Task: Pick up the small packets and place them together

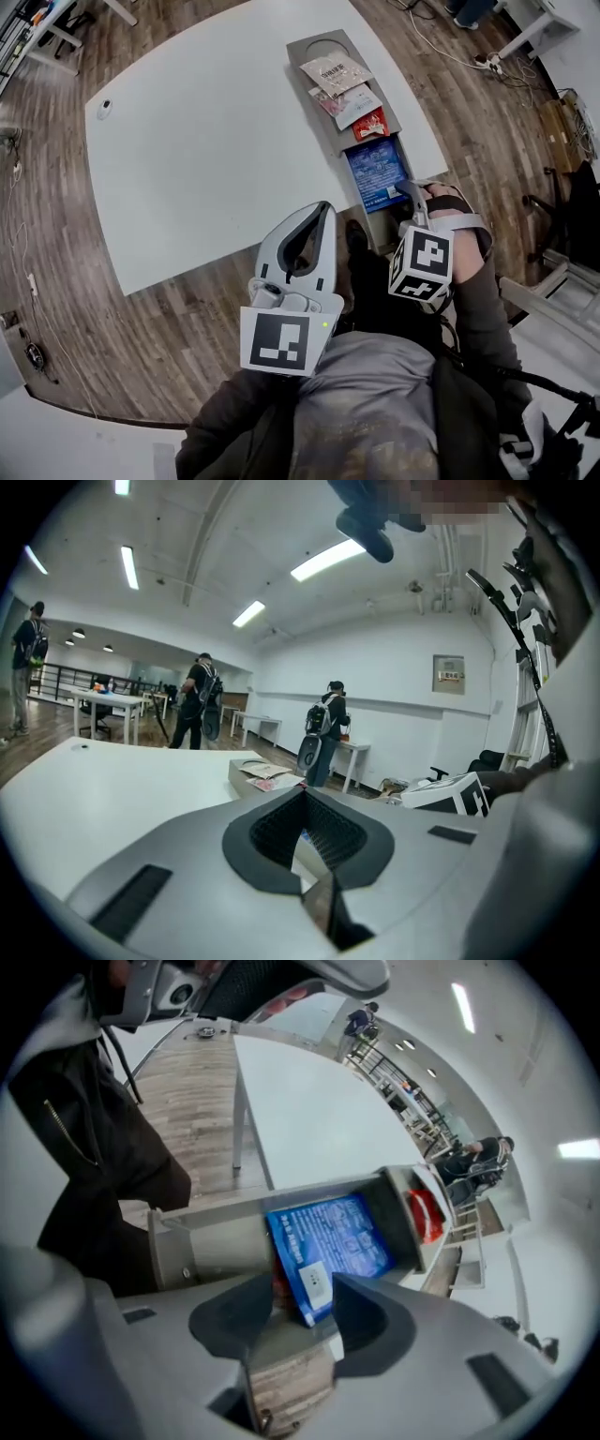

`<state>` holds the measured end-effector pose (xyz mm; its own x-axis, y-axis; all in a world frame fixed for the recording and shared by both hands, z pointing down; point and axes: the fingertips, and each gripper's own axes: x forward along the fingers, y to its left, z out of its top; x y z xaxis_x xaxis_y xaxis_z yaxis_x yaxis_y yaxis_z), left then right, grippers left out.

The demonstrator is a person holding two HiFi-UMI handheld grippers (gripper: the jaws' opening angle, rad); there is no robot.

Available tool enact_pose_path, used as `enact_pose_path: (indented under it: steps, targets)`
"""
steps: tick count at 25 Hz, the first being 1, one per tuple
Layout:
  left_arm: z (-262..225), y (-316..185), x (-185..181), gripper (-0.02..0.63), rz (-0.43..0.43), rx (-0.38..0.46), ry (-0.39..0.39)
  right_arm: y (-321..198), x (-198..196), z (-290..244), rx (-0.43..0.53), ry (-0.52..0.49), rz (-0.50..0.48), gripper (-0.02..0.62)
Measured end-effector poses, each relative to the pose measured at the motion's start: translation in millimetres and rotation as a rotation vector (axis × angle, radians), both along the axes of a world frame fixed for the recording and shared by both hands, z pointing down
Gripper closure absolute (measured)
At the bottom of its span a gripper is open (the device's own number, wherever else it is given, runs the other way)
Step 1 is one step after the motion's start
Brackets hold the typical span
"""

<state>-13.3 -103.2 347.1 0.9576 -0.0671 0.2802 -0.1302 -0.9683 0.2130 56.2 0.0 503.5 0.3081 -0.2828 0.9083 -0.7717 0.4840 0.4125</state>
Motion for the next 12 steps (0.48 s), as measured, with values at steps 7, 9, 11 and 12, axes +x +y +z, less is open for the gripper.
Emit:
enact_pose_path:
  steps: [7, 9, 11, 12]
  targets:
    - [10.2, -16.9, -0.4, 0.604, -0.090, -0.026, 0.035, -3.4, -2.3, 17.0, -0.147, -0.025, -0.107, 0.365]
    - [8.9, -19.3, 0.6, 0.604, -0.105, -0.028, 0.040, -3.3, -2.5, 18.3, -0.176, -0.063, -0.105, 0.365]
    - [9.2, -21.4, 1.3, 0.604, -0.120, -0.031, 0.043, -2.5, -2.8, 19.4, -0.197, -0.103, -0.103, 0.370]
    - [9.5, -22.5, 1.4, 0.604, -0.127, -0.032, 0.044, -2.1, -3.3, 19.6, -0.204, -0.117, -0.107, 0.381]
